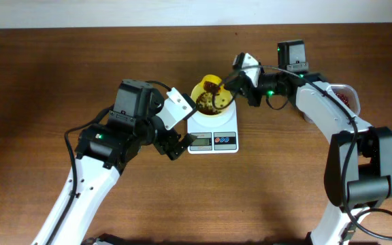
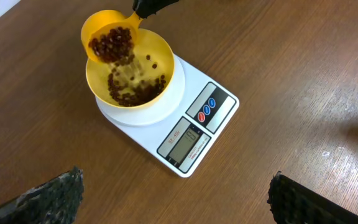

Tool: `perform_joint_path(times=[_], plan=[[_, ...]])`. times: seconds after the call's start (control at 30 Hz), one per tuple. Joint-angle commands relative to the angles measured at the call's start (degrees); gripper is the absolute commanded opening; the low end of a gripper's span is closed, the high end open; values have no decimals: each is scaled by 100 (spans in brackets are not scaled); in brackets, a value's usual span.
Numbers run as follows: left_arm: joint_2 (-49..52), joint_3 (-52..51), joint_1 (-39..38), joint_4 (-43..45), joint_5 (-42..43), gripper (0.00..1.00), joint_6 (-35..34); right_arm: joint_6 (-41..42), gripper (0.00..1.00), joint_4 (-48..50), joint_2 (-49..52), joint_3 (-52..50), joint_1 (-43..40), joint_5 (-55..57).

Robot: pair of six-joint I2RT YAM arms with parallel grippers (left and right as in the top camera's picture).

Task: Scoop item into bowl and weigh 50g on scale
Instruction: 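Tip the scoop with the right gripper to pour beans into the yellow bowl, then move the empty scoop with the right gripper back to the bean tub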

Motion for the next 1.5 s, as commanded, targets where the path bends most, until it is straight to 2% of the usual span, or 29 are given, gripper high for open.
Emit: perform_joint_path(times=[0.0, 0.23, 0.5, 0.57, 0.63, 0.73, 0.8, 0.93, 1.07, 1.13, 1.3, 1.47], plan=[[-24, -59, 35, 13, 2, 99, -70, -1307, 4, -59, 72, 2, 26, -42], [-24, -59, 35, 13, 2, 99, -70, -2706, 4, -98, 72, 2, 26, -291], [-24, -59, 35, 11, 2, 99, -70, -2704, 4, -146, 72, 2, 26, -299], [-24, -57, 35, 13, 2, 99, -70, -2267, 4, -138, 72, 2, 26, -304], [-24, -59, 35, 13, 2, 99, -70, -1475, 4, -118, 66, 4, 26, -306], [-24, -59, 35, 13, 2, 99, -70, 153, 4, -120, 26, 57, 26, -319], [-24, -59, 35, 11, 2, 99, -70, 1716, 4, -122, -116, 160, 26, -326], [-24, -59, 35, 13, 2, 99, -70, 2583, 4, -120, -417, 264, 26, -321], [-24, -57, 35, 13, 2, 99, -70, 3965, 4, -114, -785, 452, -26, -87], [-24, -59, 35, 13, 2, 99, -70, 4924, 4, -72, -841, 564, -223, 210], [-24, -59, 35, 13, 2, 99, -70, 5466, 4, -17, -841, 605, -1071, 654], [-24, -57, 35, 13, 2, 99, -70, 5462, 4, -162, -841, 605, -2035, 1051]])
